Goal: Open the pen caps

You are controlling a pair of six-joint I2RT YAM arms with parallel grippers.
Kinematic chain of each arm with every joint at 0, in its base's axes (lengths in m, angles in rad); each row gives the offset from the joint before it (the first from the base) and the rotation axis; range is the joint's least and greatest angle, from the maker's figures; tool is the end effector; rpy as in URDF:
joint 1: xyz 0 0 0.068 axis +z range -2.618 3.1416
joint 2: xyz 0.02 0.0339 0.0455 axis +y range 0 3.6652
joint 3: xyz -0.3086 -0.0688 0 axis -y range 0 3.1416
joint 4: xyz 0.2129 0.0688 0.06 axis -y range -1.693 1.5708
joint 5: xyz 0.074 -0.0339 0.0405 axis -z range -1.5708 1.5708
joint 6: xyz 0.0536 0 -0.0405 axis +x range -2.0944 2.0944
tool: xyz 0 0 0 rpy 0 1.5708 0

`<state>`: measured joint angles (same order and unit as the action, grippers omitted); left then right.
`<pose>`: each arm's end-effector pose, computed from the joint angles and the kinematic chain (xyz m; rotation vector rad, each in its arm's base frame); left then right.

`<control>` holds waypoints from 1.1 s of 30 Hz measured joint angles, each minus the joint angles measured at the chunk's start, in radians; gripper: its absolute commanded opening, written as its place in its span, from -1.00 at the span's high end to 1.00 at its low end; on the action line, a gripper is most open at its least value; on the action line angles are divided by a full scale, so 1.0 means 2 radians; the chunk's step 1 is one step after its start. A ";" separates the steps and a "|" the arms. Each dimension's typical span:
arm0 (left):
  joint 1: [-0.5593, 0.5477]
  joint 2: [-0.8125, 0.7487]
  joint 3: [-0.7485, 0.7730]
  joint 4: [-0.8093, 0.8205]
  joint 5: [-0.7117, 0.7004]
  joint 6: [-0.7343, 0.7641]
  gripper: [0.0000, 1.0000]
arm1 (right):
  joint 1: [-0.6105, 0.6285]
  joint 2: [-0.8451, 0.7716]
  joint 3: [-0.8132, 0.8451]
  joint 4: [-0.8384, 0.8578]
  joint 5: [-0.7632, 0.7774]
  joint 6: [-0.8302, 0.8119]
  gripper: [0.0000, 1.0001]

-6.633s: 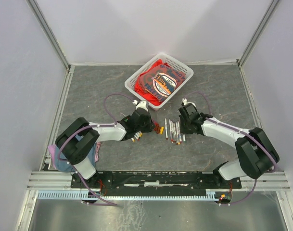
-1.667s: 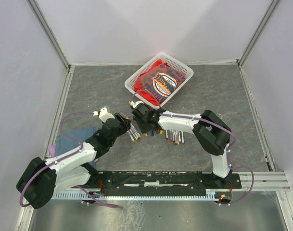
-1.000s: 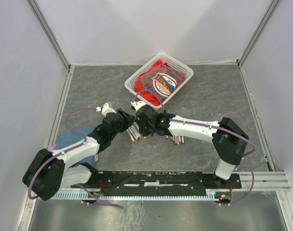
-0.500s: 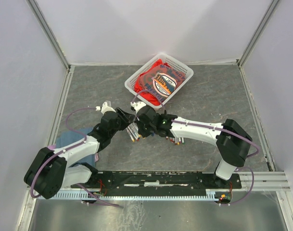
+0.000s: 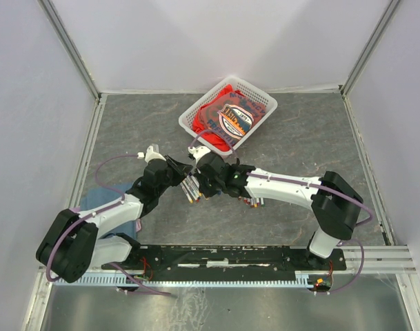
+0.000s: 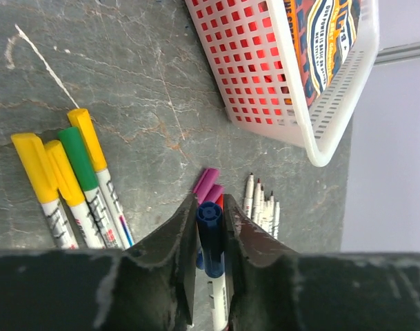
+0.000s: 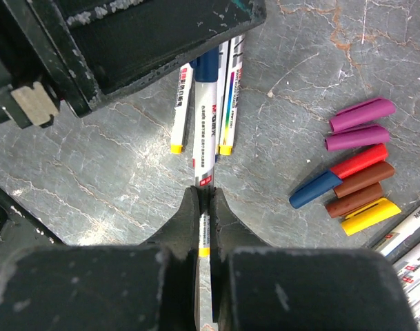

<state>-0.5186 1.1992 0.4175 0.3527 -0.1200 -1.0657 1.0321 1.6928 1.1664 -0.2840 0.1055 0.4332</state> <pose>0.1916 -0.1020 0.2407 -0.6485 2.0098 -0.8758 0.1893 0.3057 0.2725 -0.6737 2.3576 0.5590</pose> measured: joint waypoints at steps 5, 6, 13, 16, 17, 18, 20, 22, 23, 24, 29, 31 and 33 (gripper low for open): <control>0.001 0.003 0.000 0.013 0.010 -0.005 0.94 | 0.000 -0.002 -0.002 0.000 0.001 0.000 0.98; 0.001 0.003 -0.003 0.020 0.012 -0.005 0.94 | 0.000 -0.004 -0.002 0.000 0.002 0.000 0.98; 0.001 0.003 -0.023 0.068 0.031 -0.005 0.94 | 0.000 -0.013 -0.011 0.003 0.003 0.005 0.49; 0.002 0.003 -0.032 0.096 0.051 -0.005 0.94 | -0.002 -0.024 -0.017 0.010 -0.003 0.006 0.46; 0.003 0.003 -0.035 0.106 0.059 -0.005 0.94 | -0.005 -0.029 -0.020 0.013 -0.008 0.007 0.46; 0.003 0.003 -0.037 0.116 0.064 -0.005 0.94 | -0.008 -0.034 -0.023 0.019 -0.012 0.008 0.46; 0.003 0.006 -0.039 0.134 0.075 -0.005 0.94 | -0.016 -0.041 -0.028 0.028 -0.020 0.012 0.46; 0.003 0.010 -0.042 0.152 0.086 -0.005 0.94 | -0.023 -0.046 -0.034 0.037 -0.030 0.017 0.45; 0.003 0.013 -0.043 0.159 0.091 -0.005 0.94 | -0.027 -0.048 -0.037 0.041 -0.035 0.020 0.45; 0.003 0.014 -0.043 0.167 0.093 -0.005 0.94 | -0.031 -0.049 -0.040 0.046 -0.041 0.023 0.45; 0.003 0.024 -0.049 0.203 0.113 -0.010 0.94 | -0.044 -0.050 -0.053 0.067 -0.071 0.037 0.45; 0.003 0.026 -0.049 0.214 0.119 -0.010 0.94 | -0.047 -0.050 -0.058 0.078 -0.081 0.043 0.45; 0.003 0.026 -0.049 0.225 0.124 -0.013 0.94 | -0.051 -0.050 -0.062 0.088 -0.093 0.049 0.57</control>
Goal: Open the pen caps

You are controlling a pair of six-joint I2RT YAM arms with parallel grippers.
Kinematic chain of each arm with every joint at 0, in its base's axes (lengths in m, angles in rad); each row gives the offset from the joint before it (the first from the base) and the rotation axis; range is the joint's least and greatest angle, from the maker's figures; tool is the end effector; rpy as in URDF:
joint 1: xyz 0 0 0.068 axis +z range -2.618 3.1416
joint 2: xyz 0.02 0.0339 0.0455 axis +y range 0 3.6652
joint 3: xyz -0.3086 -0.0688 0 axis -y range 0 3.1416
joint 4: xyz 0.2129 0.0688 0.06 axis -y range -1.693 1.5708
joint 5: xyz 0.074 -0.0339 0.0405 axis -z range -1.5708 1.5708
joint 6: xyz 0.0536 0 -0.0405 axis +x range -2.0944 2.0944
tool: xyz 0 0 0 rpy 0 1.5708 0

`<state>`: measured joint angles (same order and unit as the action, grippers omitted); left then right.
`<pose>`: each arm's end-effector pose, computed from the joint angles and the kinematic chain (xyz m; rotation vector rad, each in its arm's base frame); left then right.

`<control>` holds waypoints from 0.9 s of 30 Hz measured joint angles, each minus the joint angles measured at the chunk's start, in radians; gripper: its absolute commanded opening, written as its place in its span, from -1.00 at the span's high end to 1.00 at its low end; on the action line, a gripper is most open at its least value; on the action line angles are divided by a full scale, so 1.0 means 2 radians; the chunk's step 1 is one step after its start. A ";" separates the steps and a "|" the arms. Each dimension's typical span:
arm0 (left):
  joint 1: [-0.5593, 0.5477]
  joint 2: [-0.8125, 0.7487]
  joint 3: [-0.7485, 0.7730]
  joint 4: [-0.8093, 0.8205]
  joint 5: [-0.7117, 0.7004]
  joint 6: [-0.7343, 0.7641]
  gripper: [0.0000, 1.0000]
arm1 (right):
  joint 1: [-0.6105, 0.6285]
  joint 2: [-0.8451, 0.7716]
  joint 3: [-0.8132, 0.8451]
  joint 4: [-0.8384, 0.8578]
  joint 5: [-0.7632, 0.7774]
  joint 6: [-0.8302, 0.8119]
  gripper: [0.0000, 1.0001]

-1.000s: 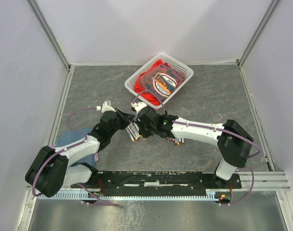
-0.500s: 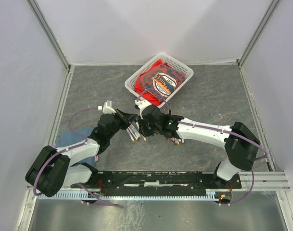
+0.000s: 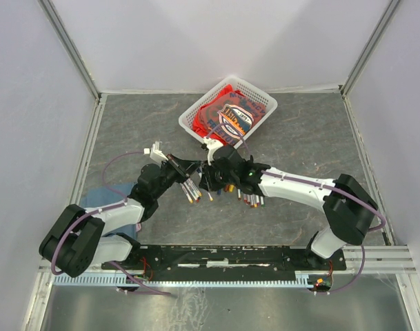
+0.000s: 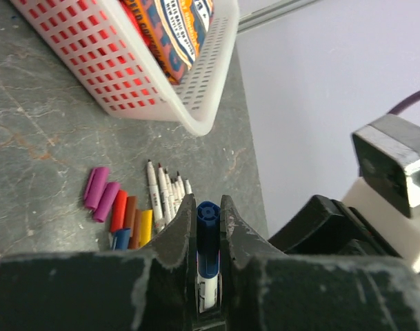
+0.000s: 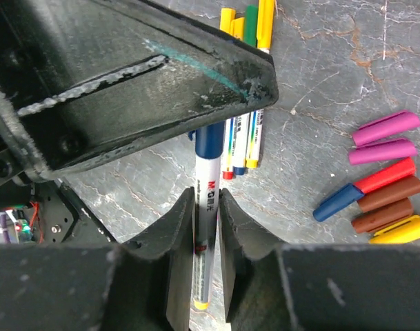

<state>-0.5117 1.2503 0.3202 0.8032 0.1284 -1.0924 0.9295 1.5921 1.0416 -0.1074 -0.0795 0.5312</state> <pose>0.1922 -0.1158 0.2555 -0.4348 1.8259 -1.2698 0.2001 0.2752 0.2839 -0.5155 2.3196 0.8486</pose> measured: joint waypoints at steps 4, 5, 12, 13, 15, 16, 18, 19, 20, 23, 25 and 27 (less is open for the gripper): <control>0.001 0.002 -0.001 0.018 0.006 -0.006 0.94 | -0.008 -0.001 -0.009 0.019 -0.016 0.012 0.97; 0.001 0.004 -0.001 0.021 0.007 -0.006 0.94 | -0.010 -0.001 -0.011 0.023 -0.020 0.015 0.98; 0.001 0.017 0.001 0.026 0.006 -0.008 0.94 | -0.016 -0.004 -0.017 0.019 -0.023 0.012 0.98; -0.001 0.017 0.006 0.014 0.002 -0.008 0.94 | -0.016 -0.003 -0.017 0.015 -0.019 0.010 0.98; -0.008 0.017 0.021 -0.019 -0.014 -0.007 0.94 | -0.015 -0.002 -0.013 0.003 0.001 0.001 0.98; -0.014 0.016 0.033 -0.042 -0.027 -0.005 0.94 | -0.014 -0.002 -0.011 0.001 0.006 0.000 0.98; -0.027 0.016 0.058 -0.088 -0.059 0.001 0.94 | -0.009 0.004 -0.001 -0.011 0.035 -0.011 0.98; -0.033 0.016 0.071 -0.110 -0.076 0.006 0.94 | -0.006 0.008 0.004 -0.016 0.052 -0.017 0.98; -0.037 0.016 0.081 -0.128 -0.089 0.010 0.94 | -0.001 0.010 0.009 -0.021 0.070 -0.021 0.98; -0.051 0.016 0.109 -0.178 -0.125 0.018 0.94 | 0.014 0.015 0.018 -0.032 0.126 -0.034 0.98; -0.056 0.016 0.118 -0.194 -0.136 0.019 0.94 | 0.022 0.017 0.022 -0.038 0.156 -0.039 0.98; -0.060 0.017 0.125 -0.206 -0.143 0.019 0.94 | 0.027 0.018 0.022 -0.039 0.174 -0.043 0.98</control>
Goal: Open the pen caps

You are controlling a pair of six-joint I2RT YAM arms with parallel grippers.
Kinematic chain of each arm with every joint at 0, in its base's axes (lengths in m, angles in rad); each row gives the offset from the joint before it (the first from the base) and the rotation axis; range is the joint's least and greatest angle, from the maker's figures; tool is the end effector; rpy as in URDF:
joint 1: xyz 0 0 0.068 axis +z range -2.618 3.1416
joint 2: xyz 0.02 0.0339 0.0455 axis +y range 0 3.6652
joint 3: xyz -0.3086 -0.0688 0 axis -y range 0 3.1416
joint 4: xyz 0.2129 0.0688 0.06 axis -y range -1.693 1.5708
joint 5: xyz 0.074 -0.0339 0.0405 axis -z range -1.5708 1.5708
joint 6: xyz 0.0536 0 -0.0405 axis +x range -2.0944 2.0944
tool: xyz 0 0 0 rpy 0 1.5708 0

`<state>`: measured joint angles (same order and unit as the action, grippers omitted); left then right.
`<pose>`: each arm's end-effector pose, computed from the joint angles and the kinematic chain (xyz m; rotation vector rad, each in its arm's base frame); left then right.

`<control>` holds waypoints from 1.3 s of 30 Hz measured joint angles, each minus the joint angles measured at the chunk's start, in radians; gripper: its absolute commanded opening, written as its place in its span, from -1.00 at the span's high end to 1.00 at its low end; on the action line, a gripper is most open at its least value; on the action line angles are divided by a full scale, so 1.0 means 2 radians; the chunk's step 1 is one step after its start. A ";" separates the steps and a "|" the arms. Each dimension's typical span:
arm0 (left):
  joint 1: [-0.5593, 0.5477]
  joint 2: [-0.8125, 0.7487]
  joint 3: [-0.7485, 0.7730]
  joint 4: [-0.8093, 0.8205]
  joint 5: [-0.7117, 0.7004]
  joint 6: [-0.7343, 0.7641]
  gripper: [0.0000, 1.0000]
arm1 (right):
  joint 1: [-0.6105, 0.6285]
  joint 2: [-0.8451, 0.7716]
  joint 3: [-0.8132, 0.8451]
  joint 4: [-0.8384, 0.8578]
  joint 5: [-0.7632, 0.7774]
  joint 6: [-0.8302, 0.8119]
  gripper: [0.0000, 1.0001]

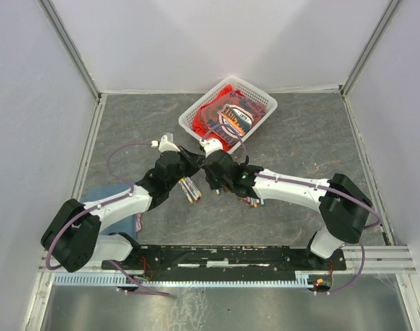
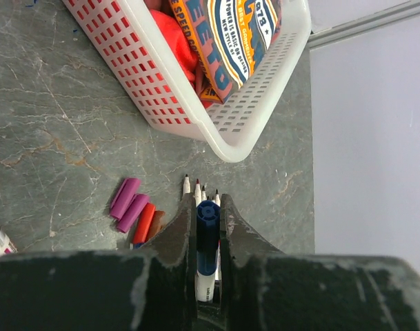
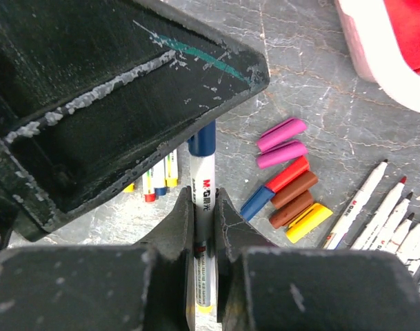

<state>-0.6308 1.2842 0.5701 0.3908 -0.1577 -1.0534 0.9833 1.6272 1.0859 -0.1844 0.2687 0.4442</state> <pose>0.2095 -0.1426 0.2751 -0.5343 1.9451 -0.9752 0.2030 0.2791 0.2799 -0.4778 2.2544 0.4421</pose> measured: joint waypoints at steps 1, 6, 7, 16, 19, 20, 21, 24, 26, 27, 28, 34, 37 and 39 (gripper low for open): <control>-0.001 0.001 0.002 -0.002 -0.002 0.000 0.94 | 0.002 0.000 0.000 0.000 0.006 -0.001 0.98; -0.003 0.004 0.008 -0.009 -0.010 0.001 0.94 | -0.001 -0.005 -0.014 0.021 0.000 0.002 0.98; -0.003 0.004 0.008 -0.010 -0.008 0.002 0.94 | -0.004 -0.010 -0.023 0.031 -0.010 0.004 0.98; 0.032 0.004 -0.031 0.131 0.028 0.002 0.94 | -0.084 -0.111 -0.149 0.115 -0.201 0.067 0.98; 0.044 0.014 -0.039 0.161 0.031 0.002 0.94 | -0.107 -0.119 -0.163 0.120 -0.229 0.083 0.98; 0.044 0.019 -0.039 0.165 0.034 0.002 0.94 | -0.109 -0.121 -0.163 0.120 -0.233 0.085 0.98; 0.044 0.022 -0.038 0.165 0.040 0.003 0.94 | -0.109 -0.123 -0.163 0.118 -0.234 0.086 0.98; 0.043 0.031 -0.026 0.136 0.049 0.014 0.94 | -0.108 -0.142 -0.161 0.092 -0.216 0.080 0.98; 0.039 0.039 -0.007 0.105 0.054 0.029 0.94 | -0.106 -0.154 -0.157 0.066 -0.188 0.076 0.97; 0.036 0.044 0.005 0.087 0.054 0.040 0.94 | -0.107 -0.159 -0.154 0.051 -0.173 0.075 0.96; 0.031 0.050 0.017 0.071 0.053 0.050 0.94 | -0.107 -0.162 -0.148 0.031 -0.151 0.072 0.93; -0.022 0.103 0.065 -0.007 0.037 0.106 0.94 | -0.113 -0.165 -0.132 -0.061 -0.043 0.067 0.86; -0.045 0.142 0.080 -0.045 0.025 0.128 0.94 | -0.122 -0.162 -0.132 -0.092 -0.005 0.067 0.84; -0.051 0.158 0.081 -0.063 0.019 0.136 0.93 | -0.131 -0.158 -0.133 -0.105 0.011 0.067 0.83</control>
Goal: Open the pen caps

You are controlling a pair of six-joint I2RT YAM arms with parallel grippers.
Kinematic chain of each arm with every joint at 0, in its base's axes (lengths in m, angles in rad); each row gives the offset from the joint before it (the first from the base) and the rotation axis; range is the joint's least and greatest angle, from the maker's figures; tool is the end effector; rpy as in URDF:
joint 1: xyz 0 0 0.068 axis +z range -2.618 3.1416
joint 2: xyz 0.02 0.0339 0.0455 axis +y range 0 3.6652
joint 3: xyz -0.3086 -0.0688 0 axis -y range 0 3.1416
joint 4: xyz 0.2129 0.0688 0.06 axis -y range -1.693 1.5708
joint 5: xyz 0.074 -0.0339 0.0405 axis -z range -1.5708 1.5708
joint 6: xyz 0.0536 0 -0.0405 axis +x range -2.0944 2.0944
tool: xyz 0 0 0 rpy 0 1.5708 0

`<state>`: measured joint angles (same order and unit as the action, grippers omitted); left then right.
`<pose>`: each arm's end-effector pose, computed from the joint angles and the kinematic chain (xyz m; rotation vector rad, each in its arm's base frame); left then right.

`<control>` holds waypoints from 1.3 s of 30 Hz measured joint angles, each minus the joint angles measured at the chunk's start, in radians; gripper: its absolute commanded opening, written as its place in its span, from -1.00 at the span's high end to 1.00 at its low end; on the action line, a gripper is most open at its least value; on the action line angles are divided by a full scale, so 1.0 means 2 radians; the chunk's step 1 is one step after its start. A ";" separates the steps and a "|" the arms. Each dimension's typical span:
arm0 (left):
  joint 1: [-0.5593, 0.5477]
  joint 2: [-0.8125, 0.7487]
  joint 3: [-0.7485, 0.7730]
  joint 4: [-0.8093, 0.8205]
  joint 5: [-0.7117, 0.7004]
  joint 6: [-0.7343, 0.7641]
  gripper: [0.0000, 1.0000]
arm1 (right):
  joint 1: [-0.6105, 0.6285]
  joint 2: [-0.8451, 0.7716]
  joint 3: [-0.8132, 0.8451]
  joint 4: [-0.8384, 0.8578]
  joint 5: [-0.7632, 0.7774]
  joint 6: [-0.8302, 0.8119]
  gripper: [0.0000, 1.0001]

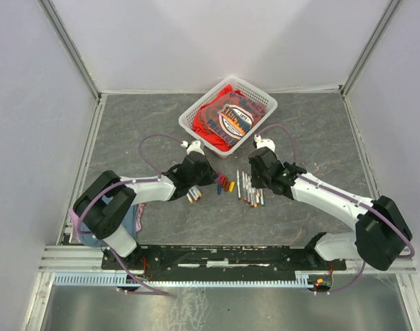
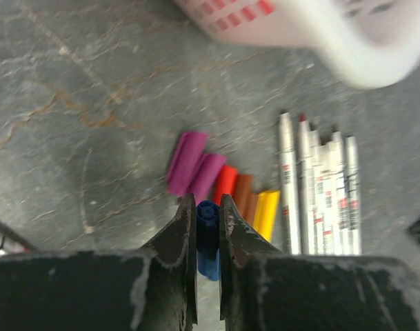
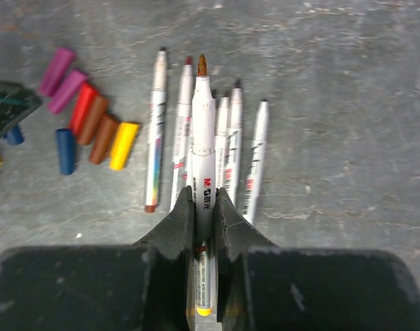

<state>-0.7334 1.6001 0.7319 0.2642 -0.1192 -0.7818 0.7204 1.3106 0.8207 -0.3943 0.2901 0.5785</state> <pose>0.2399 -0.2075 0.2260 -0.1257 2.2617 -0.7186 0.1876 0.1443 0.2675 -0.0454 2.4192 0.2412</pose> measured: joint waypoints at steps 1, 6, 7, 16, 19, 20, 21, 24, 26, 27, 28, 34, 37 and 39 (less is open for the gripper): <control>-0.002 0.009 0.000 -0.008 -0.004 0.003 0.93 | -0.006 0.002 0.000 -0.005 0.006 0.000 0.83; -0.004 0.022 0.001 -0.028 -0.018 0.013 0.85 | -0.023 0.013 0.000 -0.016 0.025 -0.002 0.82; -0.004 0.022 0.002 -0.029 -0.019 0.014 0.83 | -0.026 0.018 0.000 -0.017 0.027 -0.003 0.81; -0.009 0.042 0.012 -0.031 -0.029 0.019 0.62 | -0.030 0.064 0.000 -0.016 0.028 -0.013 0.75; -0.010 0.044 0.015 -0.031 -0.031 0.019 0.57 | -0.031 0.074 0.000 -0.015 0.028 -0.013 0.73; -0.010 0.044 0.016 -0.031 -0.032 0.020 0.55 | -0.031 0.077 0.000 -0.014 0.028 -0.014 0.72; -0.010 0.044 0.016 -0.031 -0.032 0.020 0.54 | -0.031 0.079 0.000 -0.014 0.028 -0.014 0.71; -0.010 0.045 0.017 -0.031 -0.032 0.020 0.50 | -0.031 0.082 0.000 -0.012 0.028 -0.014 0.69; -0.010 0.046 0.018 -0.033 -0.032 0.021 0.48 | -0.031 0.084 0.000 -0.012 0.028 -0.015 0.67; -0.010 0.046 0.019 -0.035 -0.032 0.022 0.47 | -0.031 0.085 0.000 -0.011 0.028 -0.015 0.66; -0.010 0.046 0.020 -0.036 -0.032 0.023 0.45 | -0.031 0.087 0.000 -0.010 0.028 -0.015 0.65; -0.010 0.046 0.021 -0.039 -0.033 0.024 0.34 | -0.031 0.094 0.000 -0.008 0.027 -0.016 0.61; -0.010 0.046 0.021 -0.040 -0.033 0.024 0.32 | -0.032 0.097 0.000 -0.006 0.027 -0.017 0.60; -0.010 0.046 0.021 -0.041 -0.033 0.024 0.32 | -0.032 0.097 0.000 -0.005 0.026 -0.017 0.59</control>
<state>-0.7544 1.6917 0.7734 0.1818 -0.1860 -0.7338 0.6556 1.5051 0.8207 -0.4042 0.3416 0.5449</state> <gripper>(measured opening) 0.337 0.205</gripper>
